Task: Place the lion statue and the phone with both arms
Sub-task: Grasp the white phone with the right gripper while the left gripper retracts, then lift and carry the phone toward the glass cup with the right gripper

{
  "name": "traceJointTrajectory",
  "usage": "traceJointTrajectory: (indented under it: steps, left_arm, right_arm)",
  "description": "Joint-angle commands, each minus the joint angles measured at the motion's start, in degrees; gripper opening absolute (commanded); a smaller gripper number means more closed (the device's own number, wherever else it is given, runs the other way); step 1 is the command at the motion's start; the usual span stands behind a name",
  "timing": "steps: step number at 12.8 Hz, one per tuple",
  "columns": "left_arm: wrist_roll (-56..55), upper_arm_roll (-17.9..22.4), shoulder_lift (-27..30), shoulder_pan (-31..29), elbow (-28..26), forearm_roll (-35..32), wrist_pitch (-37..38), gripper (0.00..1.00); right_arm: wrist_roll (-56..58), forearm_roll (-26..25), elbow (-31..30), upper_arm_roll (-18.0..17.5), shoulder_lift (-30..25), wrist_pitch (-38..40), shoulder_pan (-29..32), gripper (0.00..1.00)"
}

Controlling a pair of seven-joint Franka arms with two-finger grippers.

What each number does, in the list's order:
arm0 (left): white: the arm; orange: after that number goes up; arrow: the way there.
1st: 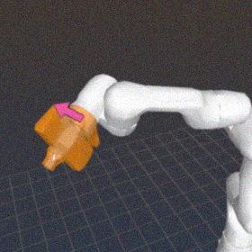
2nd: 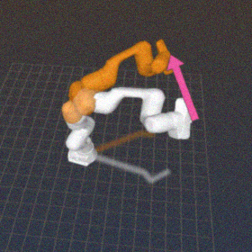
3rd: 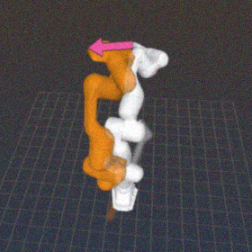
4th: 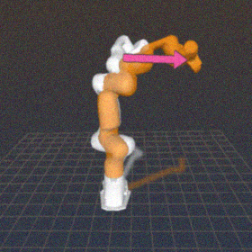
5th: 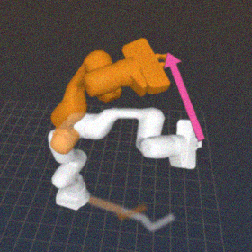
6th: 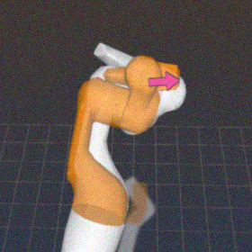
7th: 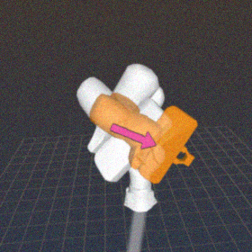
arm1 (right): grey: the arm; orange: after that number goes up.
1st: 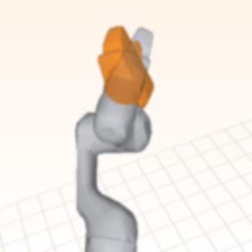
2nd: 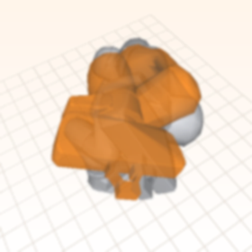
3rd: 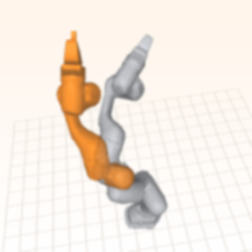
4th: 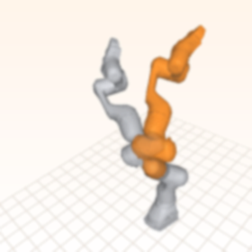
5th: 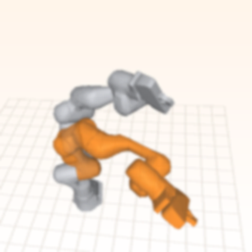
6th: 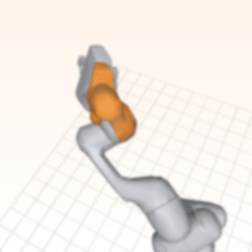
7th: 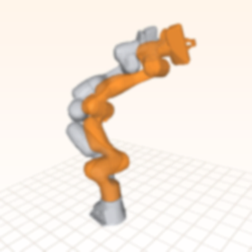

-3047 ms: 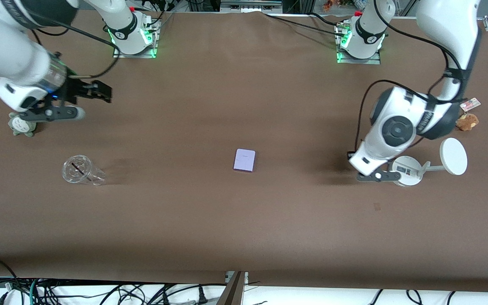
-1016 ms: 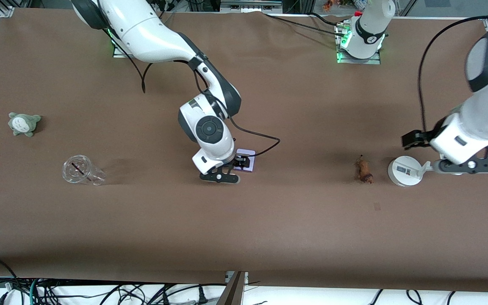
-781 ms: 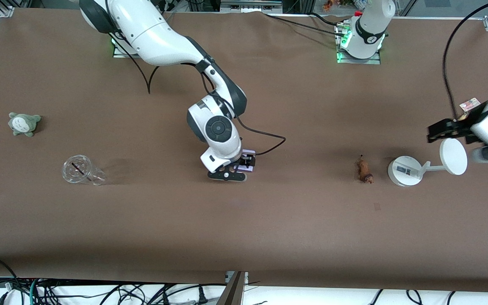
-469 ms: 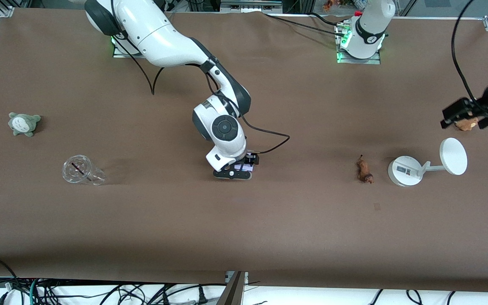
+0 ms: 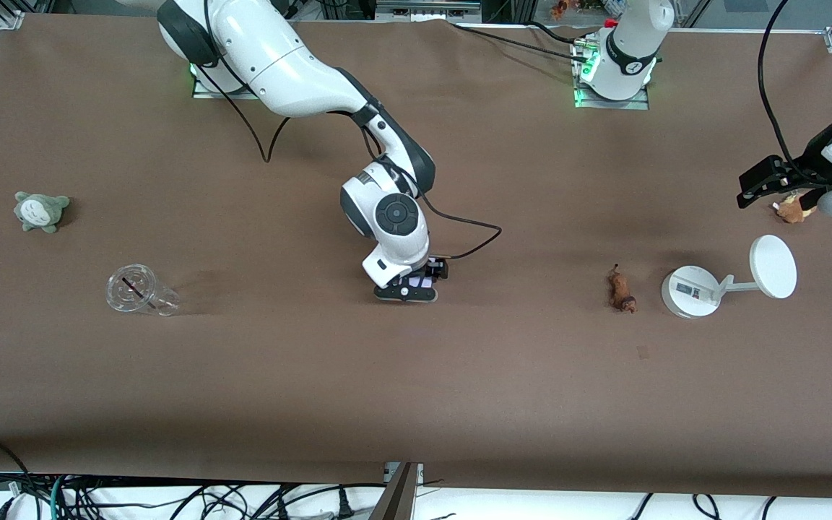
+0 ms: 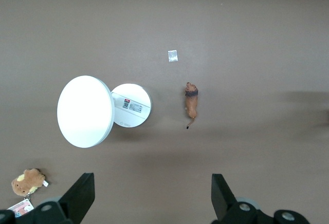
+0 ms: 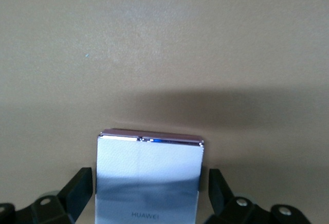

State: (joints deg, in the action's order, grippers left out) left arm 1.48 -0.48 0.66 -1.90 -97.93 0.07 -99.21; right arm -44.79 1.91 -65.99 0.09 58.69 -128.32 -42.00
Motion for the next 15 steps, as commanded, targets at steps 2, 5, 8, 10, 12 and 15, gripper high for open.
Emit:
traceJointTrajectory:
  steps: [2,5,8,10,12,15]
  left_arm:
    - [1.3,0.5,0.3,0.1,-0.2,-0.8,-0.5,1.00]
    - [1.3,0.4,0.2,0.1,-0.2,-0.8,0.2,1.00]
    - [0.9,0.1,0.2,0.2,0.0,-0.8,0.2,1.00]
    - [0.9,0.1,0.2,0.2,0.0,-0.8,0.2,1.00]
    - [0.9,0.1,0.1,0.2,0.0,-0.8,0.2,1.00]
    - [1.0,0.0,0.2,0.3,0.0,-0.8,0.2,1.00]
  right_arm:
    - [-1.3,-1.6,2.3,1.0,2.2,-0.9,-1.4,1.00]
    - [-0.8,-1.6,2.3,1.4,2.0,-1.2,-0.6,0.39]
    - [-0.7,-0.6,2.3,1.6,0.1,0.8,0.0,0.00]
    - [-0.4,-0.6,2.3,1.3,-3.3,5.6,0.9,0.00]
    - [0.1,-0.3,2.1,1.2,-8.3,11.5,3.2,0.00]
    - [5.6,0.3,1.9,1.5,-17.1,25.4,8.1,0.00]
